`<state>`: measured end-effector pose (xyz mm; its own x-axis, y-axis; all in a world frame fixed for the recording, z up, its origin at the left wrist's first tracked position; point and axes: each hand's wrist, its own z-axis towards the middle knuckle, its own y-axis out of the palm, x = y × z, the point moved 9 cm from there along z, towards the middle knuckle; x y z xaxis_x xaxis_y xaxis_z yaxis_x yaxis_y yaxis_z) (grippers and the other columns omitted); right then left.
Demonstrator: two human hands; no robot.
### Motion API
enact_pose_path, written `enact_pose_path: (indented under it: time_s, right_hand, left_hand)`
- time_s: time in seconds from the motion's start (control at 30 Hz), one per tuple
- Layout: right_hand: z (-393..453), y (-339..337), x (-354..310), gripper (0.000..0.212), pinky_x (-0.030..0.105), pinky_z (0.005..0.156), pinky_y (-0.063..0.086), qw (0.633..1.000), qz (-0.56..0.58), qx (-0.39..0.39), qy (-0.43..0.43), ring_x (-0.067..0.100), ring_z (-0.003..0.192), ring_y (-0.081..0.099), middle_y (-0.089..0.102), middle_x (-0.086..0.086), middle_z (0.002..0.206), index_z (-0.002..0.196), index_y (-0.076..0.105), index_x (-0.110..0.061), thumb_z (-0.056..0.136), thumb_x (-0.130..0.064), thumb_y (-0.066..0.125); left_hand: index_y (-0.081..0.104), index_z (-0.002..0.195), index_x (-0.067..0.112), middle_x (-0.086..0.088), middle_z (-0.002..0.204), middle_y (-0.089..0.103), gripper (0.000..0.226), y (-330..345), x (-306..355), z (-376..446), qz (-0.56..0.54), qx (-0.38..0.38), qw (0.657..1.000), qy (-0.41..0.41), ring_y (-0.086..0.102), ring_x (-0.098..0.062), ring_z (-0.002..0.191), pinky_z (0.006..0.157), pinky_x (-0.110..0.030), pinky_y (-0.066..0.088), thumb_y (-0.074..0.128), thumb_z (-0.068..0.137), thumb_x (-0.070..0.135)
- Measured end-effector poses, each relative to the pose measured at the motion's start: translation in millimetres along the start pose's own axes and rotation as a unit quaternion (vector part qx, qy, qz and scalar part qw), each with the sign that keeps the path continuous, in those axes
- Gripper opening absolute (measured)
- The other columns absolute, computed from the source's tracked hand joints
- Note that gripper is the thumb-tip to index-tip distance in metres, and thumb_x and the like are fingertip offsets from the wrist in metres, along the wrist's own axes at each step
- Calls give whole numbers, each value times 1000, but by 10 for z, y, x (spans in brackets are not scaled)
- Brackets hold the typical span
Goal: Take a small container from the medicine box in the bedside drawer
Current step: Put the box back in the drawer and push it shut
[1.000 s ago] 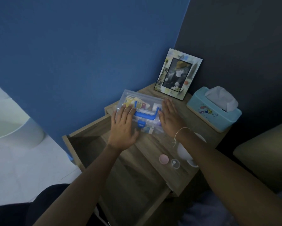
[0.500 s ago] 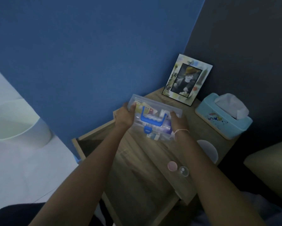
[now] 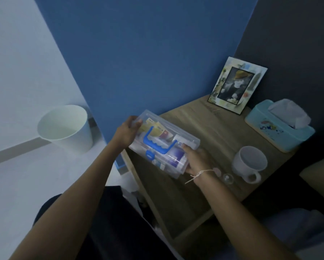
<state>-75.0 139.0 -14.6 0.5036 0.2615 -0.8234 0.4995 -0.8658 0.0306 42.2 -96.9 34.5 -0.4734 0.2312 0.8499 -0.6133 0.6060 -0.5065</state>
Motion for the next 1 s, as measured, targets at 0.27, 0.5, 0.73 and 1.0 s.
enact_pose_path:
  time_s: [0.27,0.5,0.73,1.0]
  right_hand:
    - [-250,-43,635,28,45,83,58,999,-38,34,11,18,86,71,72,2,99,110,60,-25,86,-37,66]
    - [-54,-64,1134,39,40,82,57,995,-51,67,49,15,93,68,67,-1,108,121,56,-25,85,-35,67]
    - [219,-71,1544,24,46,87,56,991,-36,75,102,19,92,68,68,4,103,111,58,-21,88,-27,64]
    - [397,-102,1578,39,47,90,55,992,-44,97,67,19,100,66,66,4,113,123,56,-21,86,-29,66]
  left_hand:
    - [51,130,11,-13,132,55,41,244,-313,-101,63,-87,994,-5,51,-30,121,107,-45,37,43,98,35]
    - [49,130,3,-22,125,59,39,721,-678,25,169,-145,974,-26,57,-33,112,86,-31,40,35,101,25]
    - [21,147,11,-16,145,43,75,1137,-1042,107,212,-214,950,-77,44,-35,130,107,-46,39,57,89,43]
    - [26,144,8,-19,142,45,71,1305,-1017,327,193,-215,956,-53,45,-34,129,107,-45,40,61,88,34]
